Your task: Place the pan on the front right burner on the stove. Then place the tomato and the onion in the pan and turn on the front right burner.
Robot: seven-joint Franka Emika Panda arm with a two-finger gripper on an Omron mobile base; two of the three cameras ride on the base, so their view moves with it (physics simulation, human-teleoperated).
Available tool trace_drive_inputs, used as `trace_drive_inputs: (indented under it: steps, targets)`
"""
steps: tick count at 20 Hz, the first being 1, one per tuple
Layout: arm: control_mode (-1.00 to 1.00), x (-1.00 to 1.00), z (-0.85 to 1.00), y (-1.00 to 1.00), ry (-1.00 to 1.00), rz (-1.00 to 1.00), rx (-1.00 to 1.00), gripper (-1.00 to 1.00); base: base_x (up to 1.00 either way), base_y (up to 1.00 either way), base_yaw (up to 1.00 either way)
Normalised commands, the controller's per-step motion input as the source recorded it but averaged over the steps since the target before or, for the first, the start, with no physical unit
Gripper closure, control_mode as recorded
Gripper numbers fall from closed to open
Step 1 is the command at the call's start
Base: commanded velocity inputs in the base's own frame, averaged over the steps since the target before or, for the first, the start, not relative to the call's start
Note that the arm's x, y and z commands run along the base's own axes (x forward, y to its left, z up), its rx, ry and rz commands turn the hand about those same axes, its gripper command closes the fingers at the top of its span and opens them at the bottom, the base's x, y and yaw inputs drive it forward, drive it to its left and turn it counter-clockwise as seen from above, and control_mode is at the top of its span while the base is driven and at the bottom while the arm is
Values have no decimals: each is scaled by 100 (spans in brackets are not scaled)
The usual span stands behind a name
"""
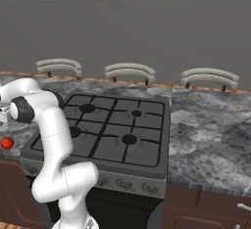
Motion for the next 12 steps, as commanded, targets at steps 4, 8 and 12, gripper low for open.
trace_drive_inputs:
  steps: [4,8,12]
  targets:
    - [-100,0,-3,-2,0,0,0,-100,0,0,0]
    - [-100,0,-9,-5,0,0,0,-100,0,0,0]
    - [-100,0,-9,-6,0,0,0,-100,0,0,0]
